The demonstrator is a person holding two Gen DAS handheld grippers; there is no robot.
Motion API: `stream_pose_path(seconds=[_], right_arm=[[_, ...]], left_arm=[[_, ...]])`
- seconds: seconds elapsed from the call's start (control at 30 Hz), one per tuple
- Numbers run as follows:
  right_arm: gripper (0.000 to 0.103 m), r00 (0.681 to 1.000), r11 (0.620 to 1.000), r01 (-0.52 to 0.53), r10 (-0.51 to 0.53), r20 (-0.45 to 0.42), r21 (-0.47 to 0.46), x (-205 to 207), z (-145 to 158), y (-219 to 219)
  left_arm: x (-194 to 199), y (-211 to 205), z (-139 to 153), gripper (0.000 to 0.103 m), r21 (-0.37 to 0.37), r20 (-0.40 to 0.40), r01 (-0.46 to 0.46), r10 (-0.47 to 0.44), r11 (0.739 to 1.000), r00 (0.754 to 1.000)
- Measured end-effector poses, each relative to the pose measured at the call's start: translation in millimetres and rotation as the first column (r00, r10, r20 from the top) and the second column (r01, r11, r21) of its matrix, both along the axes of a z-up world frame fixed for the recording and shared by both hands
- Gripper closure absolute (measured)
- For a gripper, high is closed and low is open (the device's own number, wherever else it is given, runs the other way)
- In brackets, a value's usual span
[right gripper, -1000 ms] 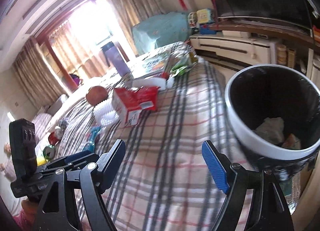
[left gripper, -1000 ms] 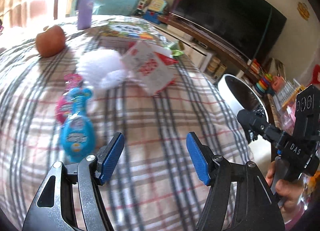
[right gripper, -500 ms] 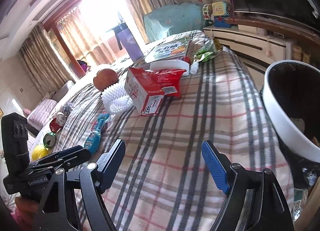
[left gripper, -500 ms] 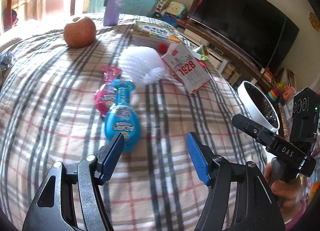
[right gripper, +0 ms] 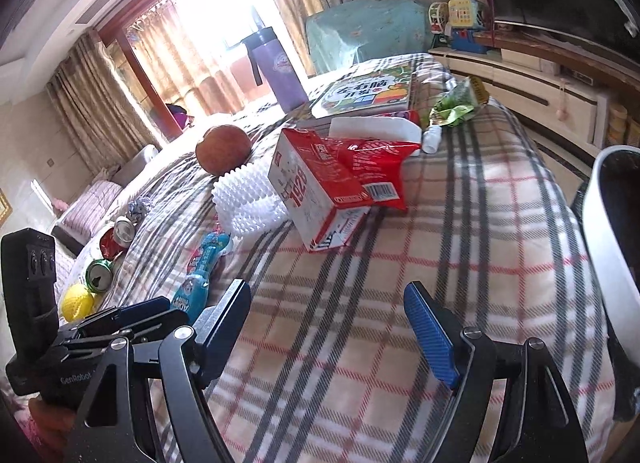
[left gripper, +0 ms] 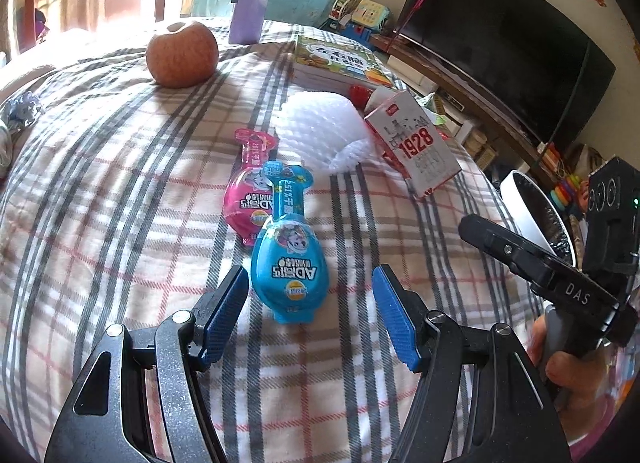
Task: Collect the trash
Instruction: 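Grasp the blue candy bottle with the left tool while the right tool grasps the red-white carton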
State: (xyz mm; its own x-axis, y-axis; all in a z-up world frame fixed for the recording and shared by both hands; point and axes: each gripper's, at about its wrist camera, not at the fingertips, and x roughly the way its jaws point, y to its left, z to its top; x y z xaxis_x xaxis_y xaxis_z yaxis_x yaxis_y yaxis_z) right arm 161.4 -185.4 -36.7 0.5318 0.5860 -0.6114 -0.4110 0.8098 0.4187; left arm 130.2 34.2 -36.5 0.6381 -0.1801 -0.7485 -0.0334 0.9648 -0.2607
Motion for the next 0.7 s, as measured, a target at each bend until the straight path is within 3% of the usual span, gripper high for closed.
stream_pose_path(seconds=[0.53,0.6,0.7], right_arm=[[0.025,1.0,1.0,-0.014,0.014,-0.023,0.01,50,-6,21],[0.033,1.0,1.0,-0.014,0.014,-0.026,0.016,52,-7,22],[0.065,0.999,1.0,-0.016,0.016,-0.034,0.018,51,-9,21]], left_arm=[[19,0,-11,0.041,0.021,-0.03,0.017,-0.016,1.0,0.999],[21,-1,-12,0.048,0.027,-0.031,0.027,-0.026,0.999,0.999],[22,-3,-13,0.065,0.032,-0.031,0.039,-0.038,0.999,0.999]])
